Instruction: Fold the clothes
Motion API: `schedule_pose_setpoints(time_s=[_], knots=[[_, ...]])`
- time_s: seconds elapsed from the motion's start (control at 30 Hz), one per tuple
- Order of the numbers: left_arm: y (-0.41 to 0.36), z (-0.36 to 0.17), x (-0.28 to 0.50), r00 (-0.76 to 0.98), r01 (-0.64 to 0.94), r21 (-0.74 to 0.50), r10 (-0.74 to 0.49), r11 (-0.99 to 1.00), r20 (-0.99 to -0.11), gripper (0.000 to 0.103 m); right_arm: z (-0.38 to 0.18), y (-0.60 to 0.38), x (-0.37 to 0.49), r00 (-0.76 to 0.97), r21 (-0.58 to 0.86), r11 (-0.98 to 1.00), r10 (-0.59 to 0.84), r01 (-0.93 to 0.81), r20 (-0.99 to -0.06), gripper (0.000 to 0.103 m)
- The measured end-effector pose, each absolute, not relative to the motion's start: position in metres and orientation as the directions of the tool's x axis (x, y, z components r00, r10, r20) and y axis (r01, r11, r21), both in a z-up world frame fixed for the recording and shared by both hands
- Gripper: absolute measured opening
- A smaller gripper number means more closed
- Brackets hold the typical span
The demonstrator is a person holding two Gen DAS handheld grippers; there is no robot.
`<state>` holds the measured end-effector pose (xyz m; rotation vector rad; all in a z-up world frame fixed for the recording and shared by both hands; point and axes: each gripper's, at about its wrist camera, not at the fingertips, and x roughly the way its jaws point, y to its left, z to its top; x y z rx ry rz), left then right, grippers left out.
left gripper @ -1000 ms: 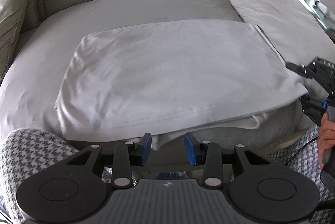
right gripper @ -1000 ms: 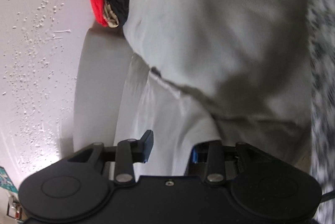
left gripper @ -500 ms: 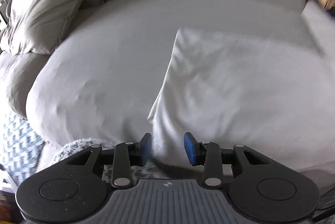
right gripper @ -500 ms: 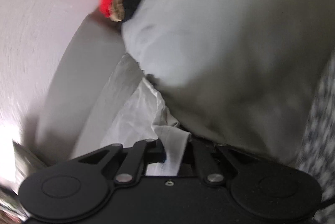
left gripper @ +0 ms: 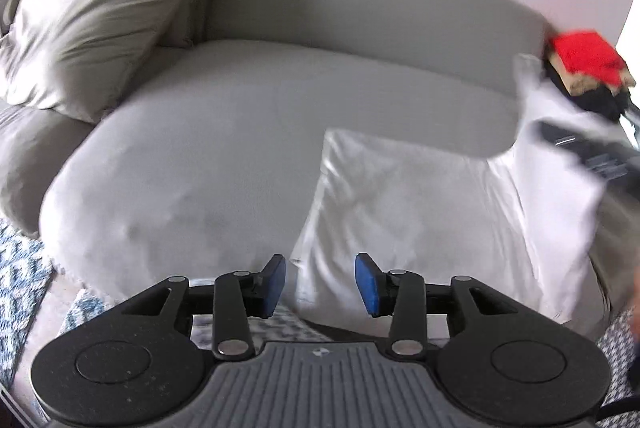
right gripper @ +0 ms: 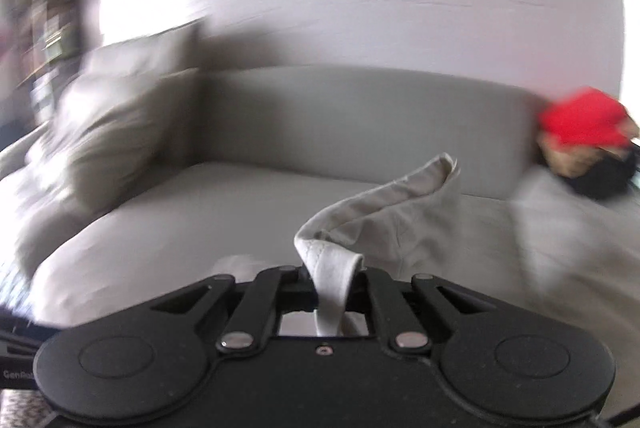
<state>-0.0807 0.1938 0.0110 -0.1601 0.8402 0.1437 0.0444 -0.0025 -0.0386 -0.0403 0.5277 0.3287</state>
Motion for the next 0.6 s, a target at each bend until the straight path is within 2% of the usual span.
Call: schedule_pose_setpoints(time_s=[0.1,0.23,0.33,0.6], knots=[[0.213,0.009,-0.09,0.665,-0.245,-0.101,0.092,0.964,-0.742,0.041,-0.064,0.051,0.056,0.715,0.049,0.897,0.383,-0.44,-0.584,0.004],[0.231,-0.002,-0.09,0.631,-0.308,-0.114,0.113,0.944,-0.768,0.041,-0.108,0.089,0.063,0.557,0.099,0.864,0.401,-0.493,-0.727,0.004],[0.236,-0.005,-0.087,0.626,-0.325,-0.12,0.118,0.938,-0.771,0.041,-0.115,0.092,0.058,0.537,0.125,0.87,0.401,-0.477,-0.742,0.004],[0.248,-0.01,-0.082,0.612,-0.369,-0.129,0.136,0.92,-0.779,0.041,-0.082,0.087,0.064,0.549,0.222,0.871,0.455,-0.439,-0.701,0.004]])
